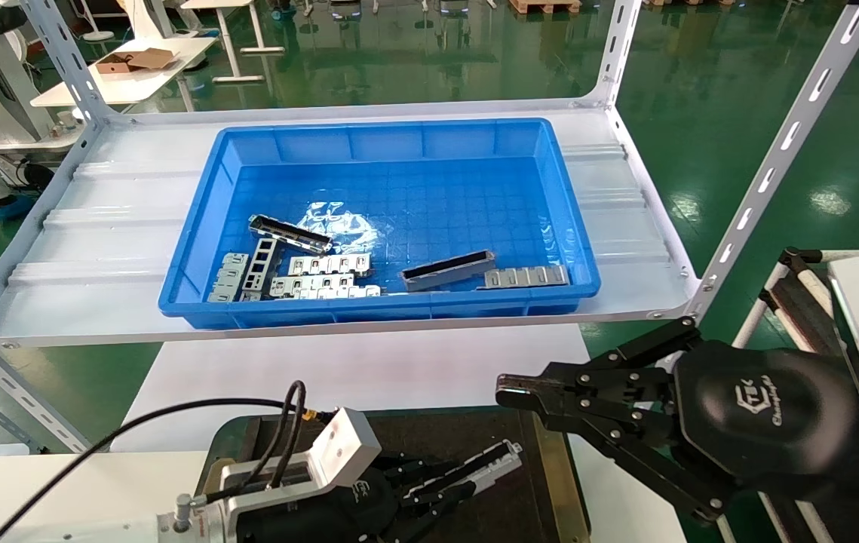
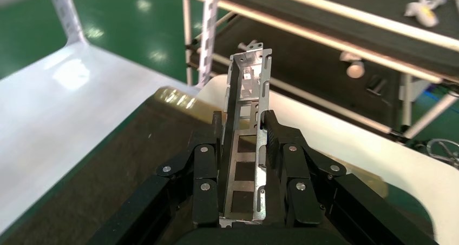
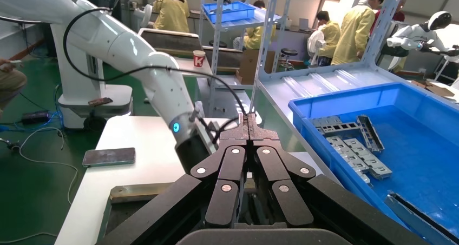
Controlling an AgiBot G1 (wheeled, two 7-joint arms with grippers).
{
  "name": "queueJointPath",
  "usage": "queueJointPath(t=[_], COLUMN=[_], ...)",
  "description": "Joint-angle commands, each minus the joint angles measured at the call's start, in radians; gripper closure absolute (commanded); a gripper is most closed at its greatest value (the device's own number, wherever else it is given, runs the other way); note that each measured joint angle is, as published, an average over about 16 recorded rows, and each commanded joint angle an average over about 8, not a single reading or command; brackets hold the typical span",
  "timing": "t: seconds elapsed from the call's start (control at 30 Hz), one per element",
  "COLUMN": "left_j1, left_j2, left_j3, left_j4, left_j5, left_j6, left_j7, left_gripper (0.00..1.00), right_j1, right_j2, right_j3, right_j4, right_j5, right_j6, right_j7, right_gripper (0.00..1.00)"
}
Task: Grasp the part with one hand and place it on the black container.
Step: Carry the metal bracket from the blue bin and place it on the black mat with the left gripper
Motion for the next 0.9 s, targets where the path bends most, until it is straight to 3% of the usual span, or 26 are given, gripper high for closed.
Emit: queueJointPath(t=[0.03,0.53,0.9], left_j1=[0.022,0.137,0.127], left_j2=[0.013,0.153,0.29], left_j3=[0.009,0.072,0.156], left_j4=[0.001,0.016,0.029], left_j5=[0.005,0.012,-0.118], left_j6=[-0.035,-0.505,-0.834], left_j7=[-0.002,-0.063,-0.083], left_gripper=[1.0,1.0,1.0], right_j1=[0.0,0.0,0.0], right_j2=[0.0,0.0,0.0], right_j3=[0.0,0.0,0.0], right_j4=[0.0,0.0,0.0], right_j5=[0.0,0.0,0.0], right_j6=[0.0,0.0,0.0], right_j7=[0.0,0.0,0.0], right_gripper=[1.0,1.0,1.0])
